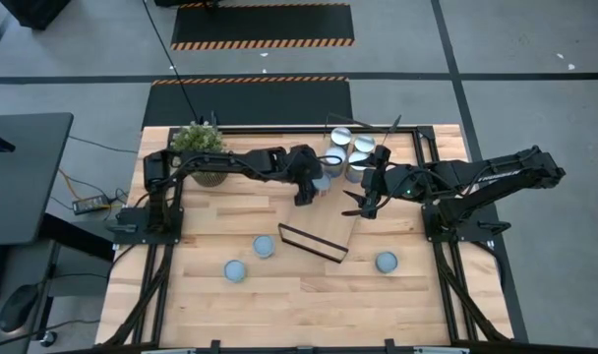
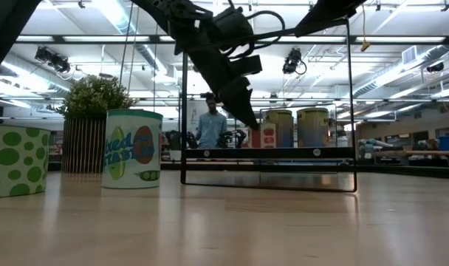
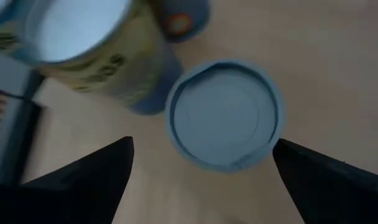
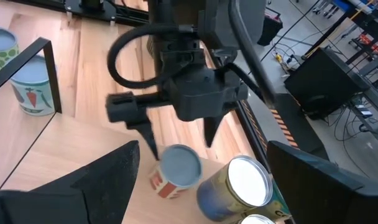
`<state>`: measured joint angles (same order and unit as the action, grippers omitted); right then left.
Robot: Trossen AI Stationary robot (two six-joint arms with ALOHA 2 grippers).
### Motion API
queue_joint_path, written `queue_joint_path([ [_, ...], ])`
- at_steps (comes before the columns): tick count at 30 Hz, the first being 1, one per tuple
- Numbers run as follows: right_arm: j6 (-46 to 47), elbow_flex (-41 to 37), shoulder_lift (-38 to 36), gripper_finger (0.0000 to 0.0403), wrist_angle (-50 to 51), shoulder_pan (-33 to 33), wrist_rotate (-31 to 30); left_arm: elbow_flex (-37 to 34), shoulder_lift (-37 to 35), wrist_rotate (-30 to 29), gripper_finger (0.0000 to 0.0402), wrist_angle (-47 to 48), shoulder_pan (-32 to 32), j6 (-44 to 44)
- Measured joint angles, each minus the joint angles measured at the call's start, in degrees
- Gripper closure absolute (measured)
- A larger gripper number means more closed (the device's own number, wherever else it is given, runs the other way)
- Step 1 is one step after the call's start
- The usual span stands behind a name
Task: Pick and place cans onto a shelf
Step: Put the canned tomatoes on the shelf, then put the canned peas on the shelf
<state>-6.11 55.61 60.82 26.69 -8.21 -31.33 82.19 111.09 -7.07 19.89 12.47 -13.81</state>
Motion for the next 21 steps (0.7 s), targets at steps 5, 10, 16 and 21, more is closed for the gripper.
queue_joint_path([
  [5, 0.36, -0.01, 0.0, 0.0045, -0.1, 0.0, 1.05, -0.02, -0.04, -2.02, 0.0013, -0.93, 0.09, -0.9],
  [10, 0.39, 0.0, 0.04, 0.0045, -0.08, 0.0, 1.09, -0.02, -0.07, -1.47, 0.0013, -1.32, 0.08, -0.38],
  [16, 0.11, 0.0, 0.04, 0.0045, -0.08, 0.0, 1.08, -0.11, -6.24, -0.44, 0.0013, 7.25, -2.14, -1.09],
  [21, 0.44, -0.02, 0.04, 0.0045, -0.04, 0.0, 1.07, -0.08, -15.83, 5.23, 0.0013, 15.66, -4.51, 2.82],
])
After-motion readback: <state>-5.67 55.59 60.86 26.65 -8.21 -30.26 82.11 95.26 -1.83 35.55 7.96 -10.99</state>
